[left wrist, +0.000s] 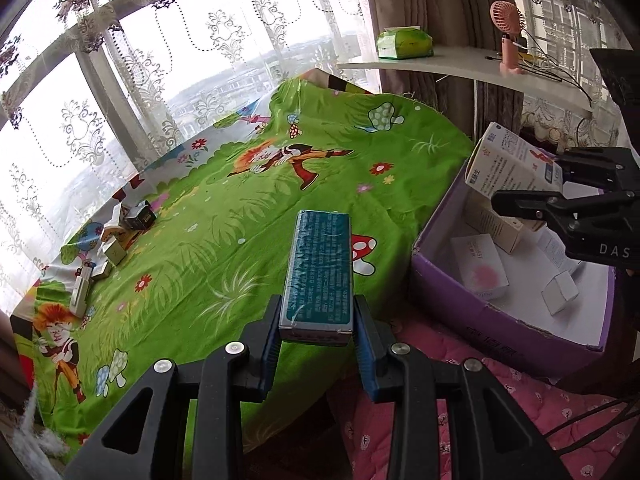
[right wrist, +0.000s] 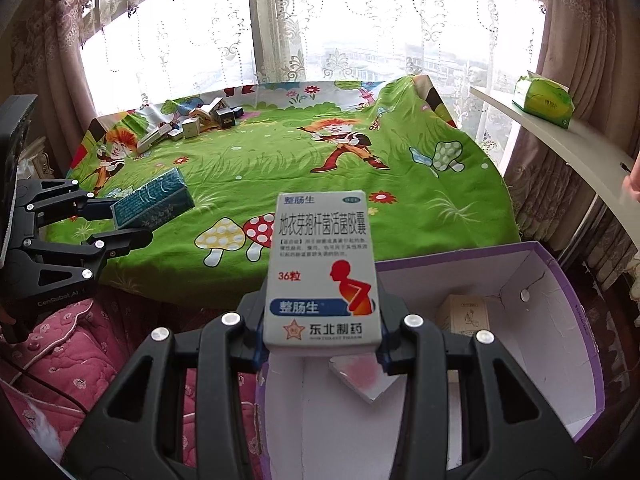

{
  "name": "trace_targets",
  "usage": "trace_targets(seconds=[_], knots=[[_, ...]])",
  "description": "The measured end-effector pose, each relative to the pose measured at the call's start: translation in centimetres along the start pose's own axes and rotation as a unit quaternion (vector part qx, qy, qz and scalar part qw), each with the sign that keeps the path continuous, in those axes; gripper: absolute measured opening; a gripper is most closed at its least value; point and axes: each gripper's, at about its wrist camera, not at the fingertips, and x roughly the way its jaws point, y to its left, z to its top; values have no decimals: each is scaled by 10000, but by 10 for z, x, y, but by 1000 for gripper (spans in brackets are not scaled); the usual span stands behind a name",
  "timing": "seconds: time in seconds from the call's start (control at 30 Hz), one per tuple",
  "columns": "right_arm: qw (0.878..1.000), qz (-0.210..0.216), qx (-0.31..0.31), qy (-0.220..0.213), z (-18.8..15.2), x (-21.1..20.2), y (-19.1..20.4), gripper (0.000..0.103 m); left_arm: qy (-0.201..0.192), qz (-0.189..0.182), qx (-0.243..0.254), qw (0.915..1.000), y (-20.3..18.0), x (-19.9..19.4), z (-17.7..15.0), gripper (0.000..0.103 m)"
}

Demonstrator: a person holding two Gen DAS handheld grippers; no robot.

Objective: Organize rigid objects
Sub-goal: 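Lower the teal box with the left tool while the right tool lowers the medicine box into the storage box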

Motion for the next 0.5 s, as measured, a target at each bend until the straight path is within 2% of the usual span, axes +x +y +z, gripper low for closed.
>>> trace_targets(seconds=[0.27, 0.5], knots=[[9992, -297, 269, 8, -19, -16, -34, 44, -7, -307, 546, 9980, -45, 3, 21, 34], [9960, -794, 387, 166, -39, -30, -66, 44, -46, -851, 944, 9919, -91, 8, 41, 34]])
